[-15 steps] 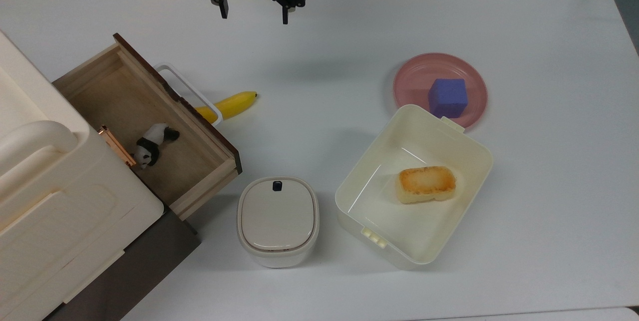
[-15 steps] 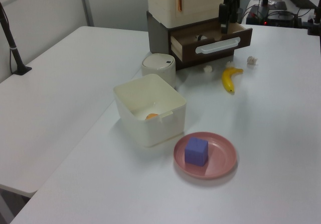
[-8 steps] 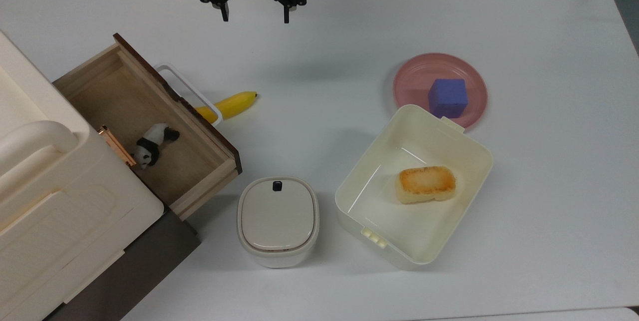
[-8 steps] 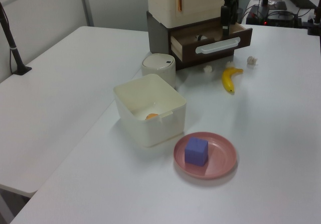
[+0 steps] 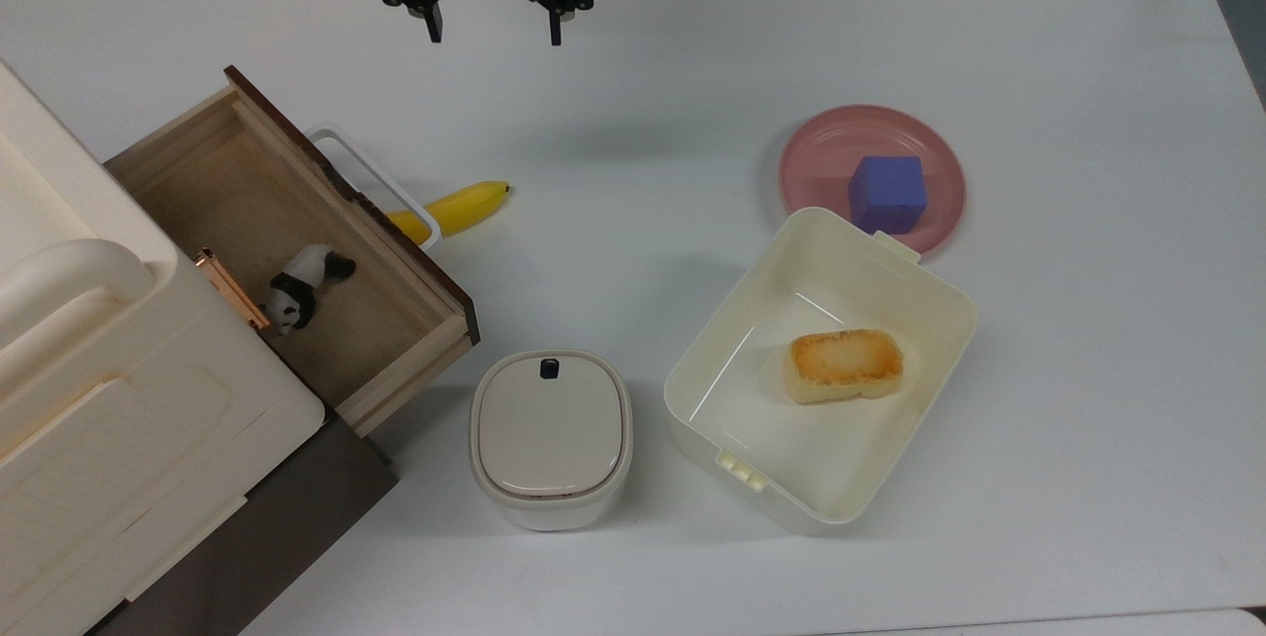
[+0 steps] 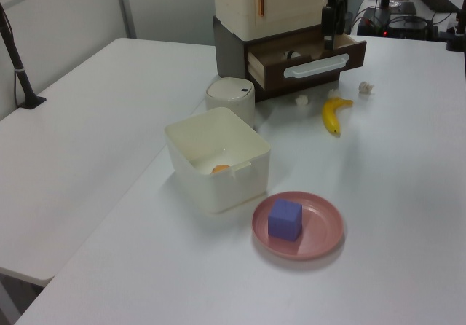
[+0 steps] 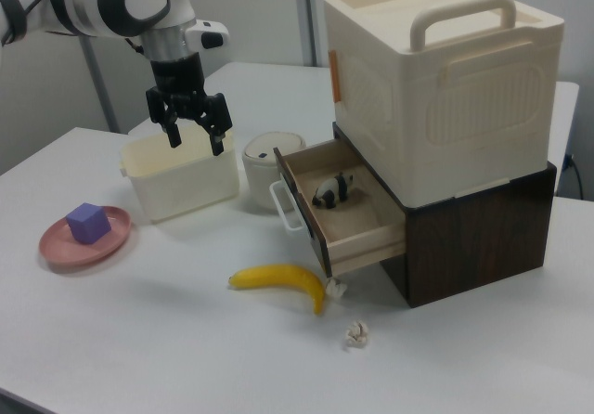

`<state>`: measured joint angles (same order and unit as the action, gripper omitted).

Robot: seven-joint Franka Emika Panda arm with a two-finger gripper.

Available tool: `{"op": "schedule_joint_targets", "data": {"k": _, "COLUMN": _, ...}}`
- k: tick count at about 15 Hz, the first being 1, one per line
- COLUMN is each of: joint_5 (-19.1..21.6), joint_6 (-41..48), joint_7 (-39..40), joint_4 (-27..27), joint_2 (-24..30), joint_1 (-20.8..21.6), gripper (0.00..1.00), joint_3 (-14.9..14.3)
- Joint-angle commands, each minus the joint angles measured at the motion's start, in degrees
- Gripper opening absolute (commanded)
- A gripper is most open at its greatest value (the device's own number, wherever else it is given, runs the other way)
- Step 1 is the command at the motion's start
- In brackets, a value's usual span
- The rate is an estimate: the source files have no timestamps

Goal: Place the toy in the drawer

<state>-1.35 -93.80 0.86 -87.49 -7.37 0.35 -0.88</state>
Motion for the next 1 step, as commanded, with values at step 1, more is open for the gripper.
{"op": "schedule_joint_targets", "data": {"k": 1, "joint_5": 1.1, "joint_6": 0.1, "joint_7": 1.2, "joint_4": -1.9, "joint_2": 1.9, "joint_1": 0.8, "gripper": 1.0, "joint_3": -1.1}}
